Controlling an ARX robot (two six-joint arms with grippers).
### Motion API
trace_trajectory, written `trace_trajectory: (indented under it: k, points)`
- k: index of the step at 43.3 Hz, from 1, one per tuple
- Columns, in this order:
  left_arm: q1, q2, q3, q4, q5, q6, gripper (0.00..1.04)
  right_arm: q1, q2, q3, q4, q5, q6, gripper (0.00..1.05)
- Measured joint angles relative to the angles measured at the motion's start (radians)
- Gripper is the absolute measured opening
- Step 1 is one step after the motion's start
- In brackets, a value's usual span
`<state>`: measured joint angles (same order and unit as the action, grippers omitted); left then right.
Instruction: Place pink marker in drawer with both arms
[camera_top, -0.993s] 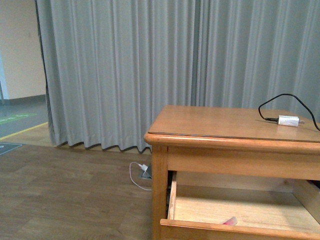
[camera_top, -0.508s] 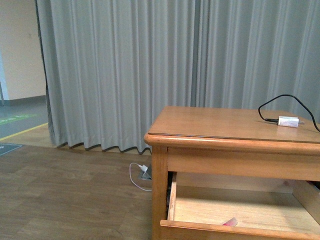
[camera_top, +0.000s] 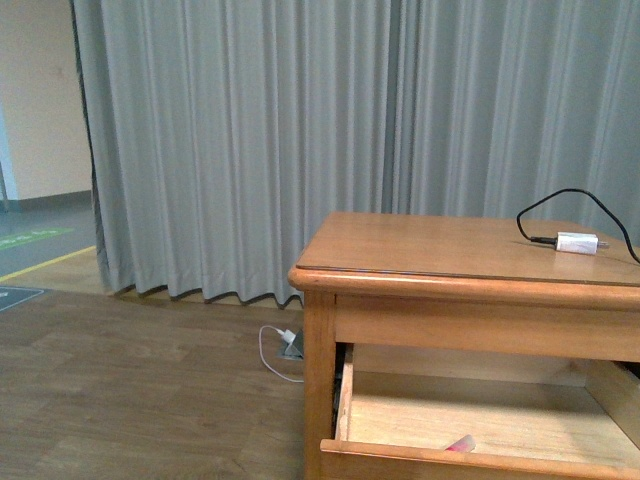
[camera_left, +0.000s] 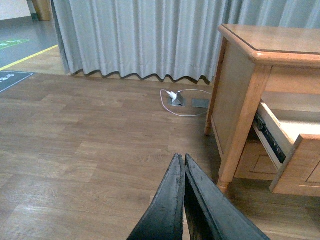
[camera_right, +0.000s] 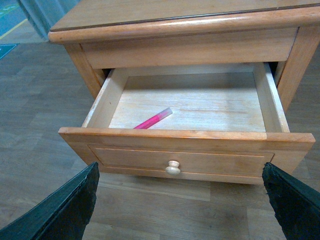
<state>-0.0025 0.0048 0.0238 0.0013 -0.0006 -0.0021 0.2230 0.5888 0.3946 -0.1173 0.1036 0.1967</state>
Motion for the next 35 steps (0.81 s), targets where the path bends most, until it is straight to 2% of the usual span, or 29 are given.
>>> trace_trajectory:
  k: [6, 10, 13, 16, 22, 25, 28, 35]
  points:
    - [0.000, 0.000, 0.000, 0.000, 0.000, 0.000, 0.04, 0.000, 0.000, 0.000, 0.000, 0.000, 0.000, 0.96]
    - [0.000, 0.000, 0.000, 0.000, 0.000, 0.000, 0.23, 0.004, 0.001, 0.000, 0.000, 0.017, -0.003, 0.96]
    - [0.000, 0.000, 0.000, 0.000, 0.000, 0.000, 0.34, 0.027, 0.014, 0.000, -0.011, 0.148, -0.018, 0.96]
    - [0.000, 0.000, 0.000, 0.000, 0.000, 0.000, 0.47, 0.021, 0.045, 0.001, -0.057, 0.176, -0.044, 0.96]
    - [0.000, 0.000, 0.000, 0.000, 0.000, 0.000, 0.70, -0.019, 0.167, 0.000, -0.075, 0.082, -0.128, 0.96]
    - [0.000, 0.000, 0.000, 0.000, 0.000, 0.000, 0.86, -0.065, 0.285, -0.001, -0.023, -0.003, -0.174, 0.96]
    - [0.000, 0.000, 0.000, 0.000, 0.000, 0.000, 1.00, -0.099, 0.427, -0.001, 0.066, -0.048, -0.196, 0.96]
    - [0.000, 0.000, 0.000, 0.000, 0.000, 0.000, 0.99, -0.108, 0.670, -0.001, 0.292, -0.077, -0.215, 0.96]
